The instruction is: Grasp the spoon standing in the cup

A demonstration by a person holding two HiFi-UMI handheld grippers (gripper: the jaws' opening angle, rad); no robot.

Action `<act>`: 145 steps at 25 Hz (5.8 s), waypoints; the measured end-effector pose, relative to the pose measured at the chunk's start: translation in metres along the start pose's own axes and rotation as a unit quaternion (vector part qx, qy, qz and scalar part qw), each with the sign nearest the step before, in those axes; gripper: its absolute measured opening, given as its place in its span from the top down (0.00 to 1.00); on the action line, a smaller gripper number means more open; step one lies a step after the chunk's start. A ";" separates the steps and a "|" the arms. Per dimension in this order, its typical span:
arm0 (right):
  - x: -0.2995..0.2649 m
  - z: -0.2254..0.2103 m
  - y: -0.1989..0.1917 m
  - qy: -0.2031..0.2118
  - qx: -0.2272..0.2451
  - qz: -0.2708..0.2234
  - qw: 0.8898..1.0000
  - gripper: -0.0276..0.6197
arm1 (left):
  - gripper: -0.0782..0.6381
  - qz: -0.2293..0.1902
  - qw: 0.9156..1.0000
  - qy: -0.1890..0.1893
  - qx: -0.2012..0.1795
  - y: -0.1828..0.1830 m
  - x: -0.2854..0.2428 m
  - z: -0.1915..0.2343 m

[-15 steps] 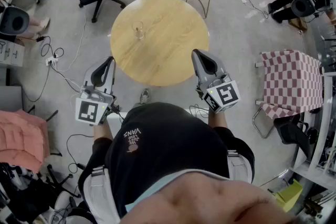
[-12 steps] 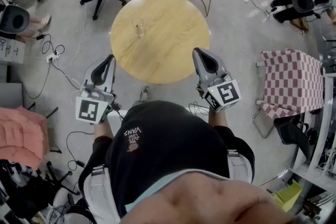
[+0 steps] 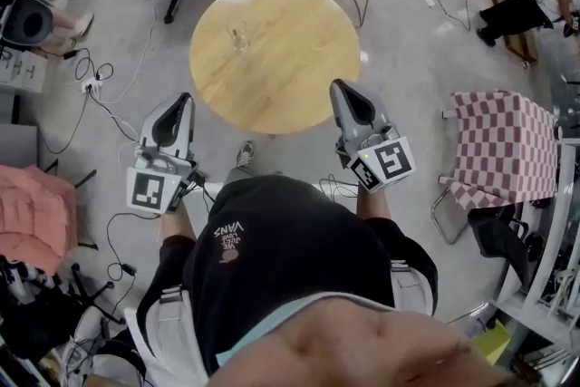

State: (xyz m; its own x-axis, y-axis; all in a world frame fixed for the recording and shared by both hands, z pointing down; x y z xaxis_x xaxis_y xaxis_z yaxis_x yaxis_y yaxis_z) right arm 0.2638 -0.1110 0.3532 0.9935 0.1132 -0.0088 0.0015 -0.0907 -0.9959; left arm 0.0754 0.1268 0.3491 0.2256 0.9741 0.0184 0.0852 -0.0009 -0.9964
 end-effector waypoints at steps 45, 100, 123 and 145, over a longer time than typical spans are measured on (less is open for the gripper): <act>-0.141 0.159 -0.040 -0.128 -0.050 0.016 0.990 0.96 | 0.89 -0.006 0.992 -0.130 0.005 -0.052 0.052 0.220; -0.201 0.025 -0.018 -0.240 -0.061 -0.007 0.969 0.96 | 0.89 -0.002 0.938 -0.347 -0.029 -0.088 -0.200 0.205; -0.176 0.035 -0.018 -0.316 -0.058 -0.002 0.947 0.96 | 0.80 0.055 0.905 -0.421 -0.017 -0.168 -0.239 0.165; -0.150 0.032 -0.025 -0.345 -0.080 0.000 0.935 0.96 | 0.75 0.111 0.878 -0.463 -0.046 -0.235 -0.254 0.133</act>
State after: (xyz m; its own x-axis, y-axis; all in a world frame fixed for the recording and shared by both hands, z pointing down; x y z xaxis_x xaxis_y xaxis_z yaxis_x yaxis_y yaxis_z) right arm 0.1108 -0.0937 0.3765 0.6841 0.7195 -0.1198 0.0735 -0.2314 -0.9701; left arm -0.1308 -0.0899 0.5672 -0.6361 0.7135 -0.2938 0.2264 -0.1915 -0.9550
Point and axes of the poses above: the fingertips, and each gripper's own axes: x backward along the fingers, z to its left, y out of its top, the point moved 5 cm from there along x, backward along the fingers, and after that the axes turned 2 degrees about -x, right-handed, at the moved point
